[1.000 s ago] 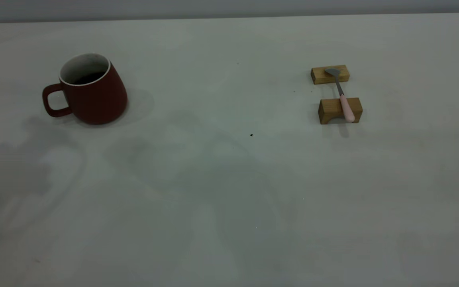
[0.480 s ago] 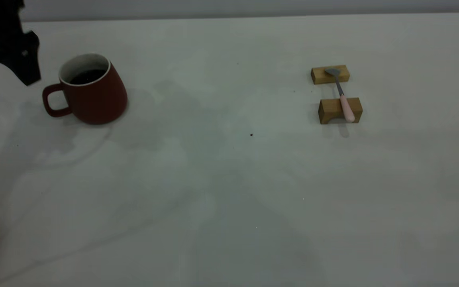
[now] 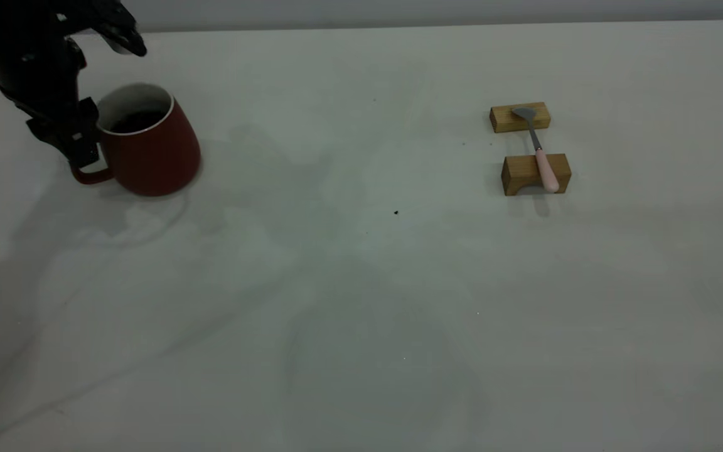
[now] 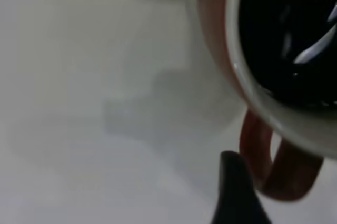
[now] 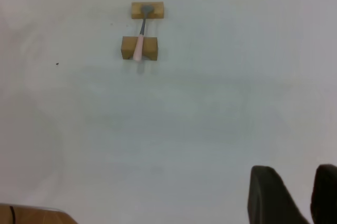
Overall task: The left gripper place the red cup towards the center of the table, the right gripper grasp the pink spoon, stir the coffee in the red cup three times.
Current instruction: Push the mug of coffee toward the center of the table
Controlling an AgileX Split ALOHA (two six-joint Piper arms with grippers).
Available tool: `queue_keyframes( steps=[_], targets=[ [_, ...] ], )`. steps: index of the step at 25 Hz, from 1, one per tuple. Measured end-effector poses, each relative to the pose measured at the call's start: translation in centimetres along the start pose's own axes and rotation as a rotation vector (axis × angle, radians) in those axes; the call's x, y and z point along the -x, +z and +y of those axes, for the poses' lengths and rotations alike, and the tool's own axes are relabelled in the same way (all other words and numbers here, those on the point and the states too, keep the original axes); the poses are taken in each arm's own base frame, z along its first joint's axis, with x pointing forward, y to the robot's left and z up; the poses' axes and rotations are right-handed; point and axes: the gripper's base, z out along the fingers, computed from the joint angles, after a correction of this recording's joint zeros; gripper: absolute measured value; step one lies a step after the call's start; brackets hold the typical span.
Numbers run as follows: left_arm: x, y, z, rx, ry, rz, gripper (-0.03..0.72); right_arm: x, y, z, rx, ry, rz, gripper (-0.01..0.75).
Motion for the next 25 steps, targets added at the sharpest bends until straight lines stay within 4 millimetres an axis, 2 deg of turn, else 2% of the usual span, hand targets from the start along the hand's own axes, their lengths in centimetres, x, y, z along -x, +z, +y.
queue_keyframes(
  steps=[8, 12, 16, 25],
  targets=[
    [0.3, 0.5, -0.2, 0.004, 0.017, -0.005, 0.224, 0.0, 0.0, 0.0, 0.0, 0.0, 0.0, 0.239],
    [0.7, 0.4, -0.5, 0.004, 0.014, -0.013, 0.212, 0.0, 0.0, 0.0, 0.0, 0.0, 0.0, 0.239],
    [2.1, 0.3, -1.7, 0.001, 0.046, -0.022, 0.212, 0.0, 0.0, 0.0, 0.0, 0.0, 0.0, 0.239],
    [6.6, -0.2, -7.0, -0.017, 0.12, -0.05, 0.212, 0.0, 0.0, 0.0, 0.0, 0.0, 0.0, 0.239]
  ],
)
